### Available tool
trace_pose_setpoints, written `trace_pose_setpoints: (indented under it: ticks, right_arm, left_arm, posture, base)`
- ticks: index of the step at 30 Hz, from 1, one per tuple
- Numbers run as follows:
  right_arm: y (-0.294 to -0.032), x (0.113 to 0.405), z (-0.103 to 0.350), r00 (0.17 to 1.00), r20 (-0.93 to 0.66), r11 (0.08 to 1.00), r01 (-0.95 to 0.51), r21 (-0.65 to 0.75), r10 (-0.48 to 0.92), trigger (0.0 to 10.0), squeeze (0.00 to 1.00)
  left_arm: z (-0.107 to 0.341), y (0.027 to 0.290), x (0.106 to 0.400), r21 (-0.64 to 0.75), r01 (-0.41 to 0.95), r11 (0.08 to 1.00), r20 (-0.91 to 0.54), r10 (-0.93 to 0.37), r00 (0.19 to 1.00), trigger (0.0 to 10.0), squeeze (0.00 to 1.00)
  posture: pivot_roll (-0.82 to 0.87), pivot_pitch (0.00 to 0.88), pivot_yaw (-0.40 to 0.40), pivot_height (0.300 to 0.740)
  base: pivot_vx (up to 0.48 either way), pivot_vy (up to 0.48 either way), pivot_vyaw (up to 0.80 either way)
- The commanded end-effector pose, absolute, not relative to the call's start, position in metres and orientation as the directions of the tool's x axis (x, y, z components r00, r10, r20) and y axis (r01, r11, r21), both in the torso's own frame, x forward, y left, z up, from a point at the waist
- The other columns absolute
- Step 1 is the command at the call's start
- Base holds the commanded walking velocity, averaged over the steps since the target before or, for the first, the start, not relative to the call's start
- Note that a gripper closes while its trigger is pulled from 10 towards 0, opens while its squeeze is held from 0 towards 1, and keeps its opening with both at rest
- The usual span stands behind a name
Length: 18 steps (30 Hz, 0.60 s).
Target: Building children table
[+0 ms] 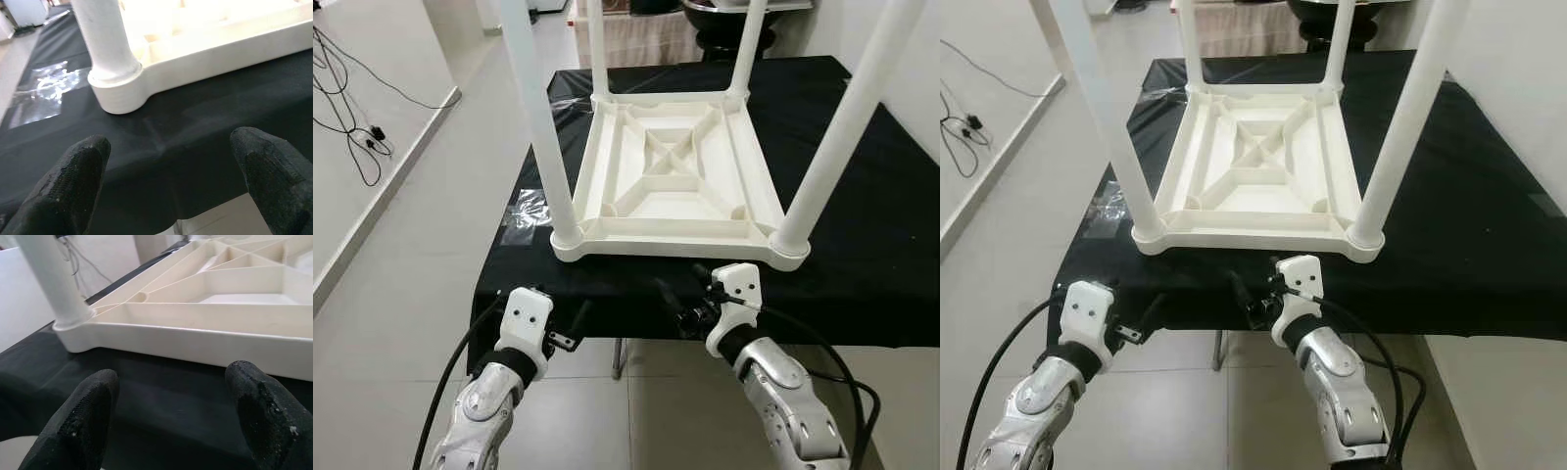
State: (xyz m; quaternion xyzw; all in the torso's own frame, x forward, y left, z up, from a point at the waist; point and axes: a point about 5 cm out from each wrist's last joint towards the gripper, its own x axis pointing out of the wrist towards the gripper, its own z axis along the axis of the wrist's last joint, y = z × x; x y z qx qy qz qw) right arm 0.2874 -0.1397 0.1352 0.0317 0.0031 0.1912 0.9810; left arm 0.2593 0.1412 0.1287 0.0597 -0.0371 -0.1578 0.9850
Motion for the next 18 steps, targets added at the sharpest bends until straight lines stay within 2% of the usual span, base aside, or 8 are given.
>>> trace_pose_setpoints:
  ticks: [1,9,13,18]
  right_arm:
    - [-0.14,0.286,0.132,0.933,-0.004,0.93,-0.359,0.085,0.36,10.0,0.0]
    - [-0.153,0.284,0.131,0.964,-0.009,0.963,-0.266,0.033,0.267,10.0,0.0]
    - [-0.163,0.278,0.124,0.981,-0.04,0.982,-0.19,0.016,0.19,10.0,0.0]
    - [-0.164,0.279,0.123,0.983,-0.036,0.984,-0.18,0.016,0.18,10.0,0.0]
  left_arm:
    - [0.123,0.144,0.258,0.129,0.303,0.944,0.04,-0.31,0.95,10.0,0.0]
    - [0.122,0.142,0.258,0.128,0.316,0.94,0.043,-0.323,0.945,10.0,0.0]
    - [0.121,0.144,0.255,0.126,0.289,0.949,0.049,-0.297,0.954,10.0,0.0]
    - [0.119,0.145,0.252,0.126,0.289,0.949,0.046,-0.297,0.954,10.0,0.0]
  posture:
    - [-0.07,0.108,0.047,0.74]
    - [-0.07,0.102,0.042,0.74]
    - [-0.09,0.092,0.051,0.74]
    - [-0.09,0.087,0.054,0.74]
  base:
    - [0.0,0.0,0.0]
    - [0.0,0.0,0.0]
    - [0.0,0.0,-0.8]
    - [0.0,0.0,-0.68]
